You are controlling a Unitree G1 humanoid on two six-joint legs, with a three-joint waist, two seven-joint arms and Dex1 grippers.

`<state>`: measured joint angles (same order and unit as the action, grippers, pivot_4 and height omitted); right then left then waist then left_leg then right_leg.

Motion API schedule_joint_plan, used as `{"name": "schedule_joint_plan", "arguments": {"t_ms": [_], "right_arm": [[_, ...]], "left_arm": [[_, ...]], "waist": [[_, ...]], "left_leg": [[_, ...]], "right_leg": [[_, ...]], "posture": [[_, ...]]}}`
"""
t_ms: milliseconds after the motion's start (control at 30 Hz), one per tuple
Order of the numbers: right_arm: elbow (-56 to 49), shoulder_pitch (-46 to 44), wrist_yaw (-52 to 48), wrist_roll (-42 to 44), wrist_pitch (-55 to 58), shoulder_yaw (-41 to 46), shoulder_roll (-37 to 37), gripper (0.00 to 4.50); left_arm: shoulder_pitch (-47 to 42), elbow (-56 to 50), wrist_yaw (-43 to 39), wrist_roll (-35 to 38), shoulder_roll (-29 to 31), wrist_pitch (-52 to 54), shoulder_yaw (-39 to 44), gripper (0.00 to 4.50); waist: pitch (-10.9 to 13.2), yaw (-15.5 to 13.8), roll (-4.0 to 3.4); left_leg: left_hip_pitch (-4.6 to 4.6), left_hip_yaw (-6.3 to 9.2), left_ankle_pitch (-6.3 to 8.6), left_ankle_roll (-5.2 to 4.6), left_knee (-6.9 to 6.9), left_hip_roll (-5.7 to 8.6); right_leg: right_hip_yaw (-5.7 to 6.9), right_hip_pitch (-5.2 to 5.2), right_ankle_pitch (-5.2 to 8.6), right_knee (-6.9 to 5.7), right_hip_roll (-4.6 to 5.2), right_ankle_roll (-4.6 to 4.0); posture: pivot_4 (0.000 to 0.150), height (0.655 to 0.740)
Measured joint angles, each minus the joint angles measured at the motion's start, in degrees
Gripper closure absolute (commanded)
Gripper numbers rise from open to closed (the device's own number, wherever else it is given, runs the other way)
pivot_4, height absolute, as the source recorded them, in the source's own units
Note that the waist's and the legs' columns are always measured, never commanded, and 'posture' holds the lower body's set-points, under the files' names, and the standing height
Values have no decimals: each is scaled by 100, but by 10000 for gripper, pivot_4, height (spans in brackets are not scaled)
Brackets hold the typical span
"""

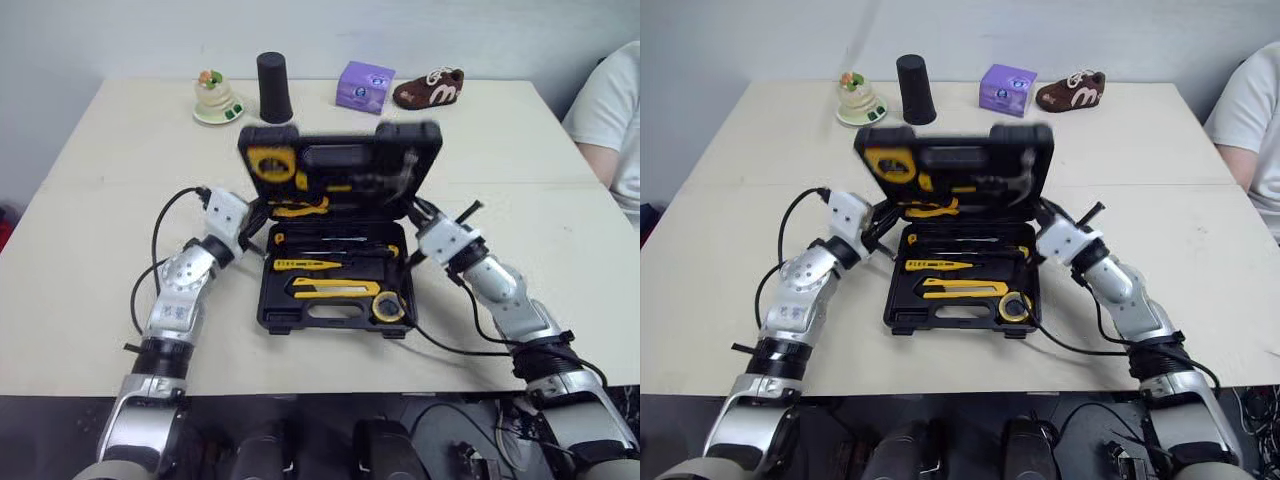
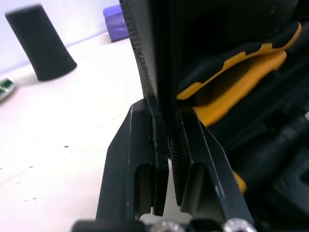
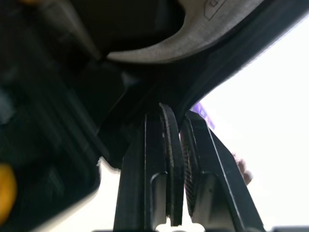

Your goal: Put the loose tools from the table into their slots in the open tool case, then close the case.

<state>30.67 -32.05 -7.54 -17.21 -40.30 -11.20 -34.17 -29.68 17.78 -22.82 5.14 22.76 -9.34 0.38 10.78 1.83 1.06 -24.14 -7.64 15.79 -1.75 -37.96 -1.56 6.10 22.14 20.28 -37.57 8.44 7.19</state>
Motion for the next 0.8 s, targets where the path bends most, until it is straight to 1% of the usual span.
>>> {"name": "schedule_joint_plan", "arguments": {"t_ms": [67,167,200,233,267,300,333,400,433,467,533,600,667,767,800], "right_arm": [[256,124,276,-280,-550,-125,-191,45000],[498,149,218,-314,-1049,-192,-375,45000],[526,157,65,-190,-1062,-191,-375,40979],[526,172,-177,-2,-1017,-189,-375,36657],[543,243,-523,264,-877,-162,-401,33204],[667,367,-791,467,-667,-86,-502,29586],[773,515,-1077,664,-455,3,-616,22588],[738,711,-1433,1000,-233,134,-693,14131],[618,757,-1625,1142,-140,195,-728,8977],[297,919,-1881,1324,-65,262,-816,8977],[-230,1448,-2231,1664,60,481,-1141,8977],[-380,1960,-2548,2067,417,857,-1492,8977],[-670,2301,-2985,2607,921,1148,-1646,8977],[-1425,2802,-3691,3331,1683,1353,-1755,8977],[-1628,2957,-3860,3496,1932,1407,-1816,11316]], "left_arm": [[332,-190,-185,-189,339,-525,-100,44967],[628,-371,-250,-201,401,-689,-102,44967],[679,-394,-288,-173,403,-688,-101,35899],[750,-432,-378,-98,444,-672,-97,33135],[868,-462,-502,-21,549,-591,-40,28283],[1003,-474,-570,42,663,-501,79,24965],[1158,-484,-612,118,788,-390,242,18484],[1375,-511,-667,171,959,-175,453,10125],[1456,-600,-722,196,1004,-51,506,9530],[1784,-1045,-936,467,1139,307,596,9530],[2736,-1840,-1531,1074,1694,968,962,9530],[3452,-2053,-1937,1361,2121,1400,1407,9530],[3438,-2043,-1973,1385,2191,1527,1635,9530],[2831,-2006,-1819,1446,2142,1669,1754,9530],[2722,-2004,-1794,1472,2128,1698,1774,9530]], "waist": [[-1,17,-1],[-1,9,0],[-1,1,0],[-1,-2,0],[-1,-2,0],[-1,-8,0],[0,-26,-1],[1,-22,-2],[1,-18,-2],[1,-16,-2],[1,22,-4],[4,2,-9],[7,-44,-11],[7,-175,-12],[6,-189,-15]], "left_leg": [[5,-2,2,3,7,-1],[27,19,3,3,2,-5],[52,19,4,2,3,-5],[80,20,6,2,9,-5],[109,26,7,3,19,-6],[118,41,10,3,22,-8],[106,57,11,2,21,-3],[102,61,12,1,21,-3],[102,60,12,2,20,-3],[96,68,14,6,21,-7],[100,71,29,21,32,-19],[103,71,27,24,42,-20],[105,81,16,16,40,-16],[109,95,13,8,42,-18],[109,95,13,9,45,-14]], "right_leg": [[-1,0,0,3,0,0],[22,-50,0,21,-3,0],[23,-77,0,28,-3,0],[23,-108,0,39,-3,-1],[26,-144,0,66,-3,-1],[27,-163,1,70,-4,-1],[22,-162,1,71,3,-1],[18,-161,1,74,7,-1],[20,-162,1,75,7,-1],[18,-162,1,78,10,-1],[9,-163,4,96,14,-7],[15,-164,5,106,10,-10],[27,-171,5,124,3,-10],[23,-176,-14,122,13,-25],[22,-176,-15,123,15,-25]], "posture": [[1500,7400],[1500,7400],[1500,7400],[1500,7400],[1500,7400],[1500,7400],[1500,7400],[1500,7400],[1500,7400],[1500,7400],[1500,7400],[1500,7400],[1500,7400],[1500,7400],[1500,7400]]}}
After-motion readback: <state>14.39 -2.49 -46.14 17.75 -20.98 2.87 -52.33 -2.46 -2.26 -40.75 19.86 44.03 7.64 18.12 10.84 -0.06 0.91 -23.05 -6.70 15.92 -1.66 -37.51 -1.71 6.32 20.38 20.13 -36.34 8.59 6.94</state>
